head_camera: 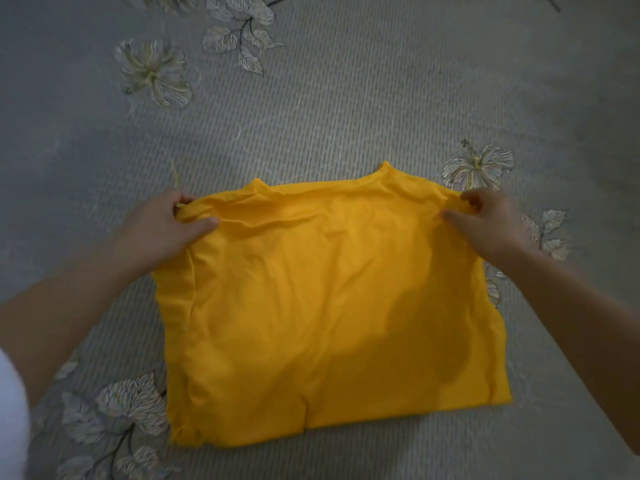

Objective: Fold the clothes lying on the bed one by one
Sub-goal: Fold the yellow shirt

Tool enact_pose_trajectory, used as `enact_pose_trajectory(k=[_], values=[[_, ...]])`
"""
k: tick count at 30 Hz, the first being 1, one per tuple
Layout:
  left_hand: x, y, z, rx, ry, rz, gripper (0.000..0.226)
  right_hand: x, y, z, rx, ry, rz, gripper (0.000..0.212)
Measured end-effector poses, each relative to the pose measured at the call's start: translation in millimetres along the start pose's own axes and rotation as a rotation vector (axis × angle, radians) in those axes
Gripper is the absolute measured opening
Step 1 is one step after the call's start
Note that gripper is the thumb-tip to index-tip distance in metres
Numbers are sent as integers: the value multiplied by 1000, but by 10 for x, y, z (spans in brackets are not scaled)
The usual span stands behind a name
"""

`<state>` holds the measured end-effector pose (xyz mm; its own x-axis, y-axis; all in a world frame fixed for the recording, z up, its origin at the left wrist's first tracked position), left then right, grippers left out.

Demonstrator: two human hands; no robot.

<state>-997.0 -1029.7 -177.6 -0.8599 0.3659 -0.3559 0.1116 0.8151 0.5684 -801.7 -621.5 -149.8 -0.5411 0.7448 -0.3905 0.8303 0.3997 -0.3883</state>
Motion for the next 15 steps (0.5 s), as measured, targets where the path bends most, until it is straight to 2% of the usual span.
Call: enact_pose_trajectory(k=[3,6,11,15], values=[[-14,-9,-54,-32,103,32,35,30,245,4,58,9,97,60],[-1,-38,-198,-112,274,21,27,51,238,-40,144,47,113,55],[-421,-197,-140,-249,485,-118,49,-306,341,-51,203,153,47,51],[-1229,-291,206,-249,520,-197,63,-922,842,120,205,100,80,51]])
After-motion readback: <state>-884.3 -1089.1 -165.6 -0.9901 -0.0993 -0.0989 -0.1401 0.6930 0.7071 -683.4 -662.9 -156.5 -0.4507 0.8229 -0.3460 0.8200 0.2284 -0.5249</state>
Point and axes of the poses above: each hand's wrist, its own x-axis towards the middle knuckle, its own z-axis out of the palm, y = z × x, the point moved 9 cm from there along x, towards the middle knuckle, and after that the axes turned 7 degrees about z, right-handed, at the moved point
